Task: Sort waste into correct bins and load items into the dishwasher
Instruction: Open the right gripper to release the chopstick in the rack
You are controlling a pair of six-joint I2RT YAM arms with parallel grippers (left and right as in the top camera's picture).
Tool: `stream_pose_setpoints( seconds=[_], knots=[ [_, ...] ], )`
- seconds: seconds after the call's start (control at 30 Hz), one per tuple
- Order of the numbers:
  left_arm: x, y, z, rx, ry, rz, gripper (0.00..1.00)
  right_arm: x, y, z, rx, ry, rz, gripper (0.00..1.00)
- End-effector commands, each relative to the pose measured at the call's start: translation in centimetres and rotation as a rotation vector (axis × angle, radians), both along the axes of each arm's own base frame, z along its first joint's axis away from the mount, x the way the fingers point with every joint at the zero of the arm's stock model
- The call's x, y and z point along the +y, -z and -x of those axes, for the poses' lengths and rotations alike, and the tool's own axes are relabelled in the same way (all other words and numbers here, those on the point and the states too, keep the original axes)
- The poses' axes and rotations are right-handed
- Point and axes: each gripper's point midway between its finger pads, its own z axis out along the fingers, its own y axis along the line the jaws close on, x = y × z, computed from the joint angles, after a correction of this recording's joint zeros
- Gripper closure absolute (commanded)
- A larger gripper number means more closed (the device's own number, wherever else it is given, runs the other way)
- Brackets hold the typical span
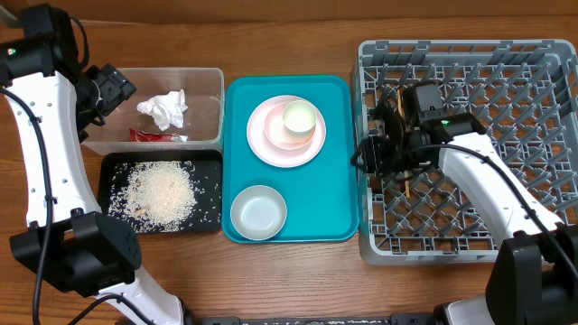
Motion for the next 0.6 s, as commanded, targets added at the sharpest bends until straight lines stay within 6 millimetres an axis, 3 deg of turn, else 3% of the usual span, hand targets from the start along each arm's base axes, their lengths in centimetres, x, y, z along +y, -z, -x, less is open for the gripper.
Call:
stream_pose_setpoints(
  seconds=[0.0,0.17,0.27,0.33,0.43,0.57],
  knots=[
    [0.1,-0.3,0.0,-0.004,0.011,-0.018,0.00,-0.5,-0.3,-2.2,-0.082,0.059,0.036,0.48],
    [0.1,-0.3,0.0,-0.004,0.011,-0.018,0.00,-2.5,-0.4,-5.2,-0.183,0.198,0.144,0.48],
    [0.1,-0.3,0.0,-0.004,0.011,-0.018,0.00,-2.7,-0.4,-6.3,-0.230,0.229,0.151,0.49],
    [0.1,-0.3,0.0,-0.004,0.011,-0.018,0.00,-2.5,-0.4,-6.6,-0.249,0.231,0.142,0.54],
    [0.1,-0.3,0.0,-0.004,0.011,-0.018,0.00,-2.1,-0.3,-6.6,-0.250,0.231,0.130,0.70],
    [0.1,-0.3,0.0,-0.004,0.011,-0.018,0.00,-1.5,0.2,-6.1,-0.234,0.229,0.126,0.73]
  ],
)
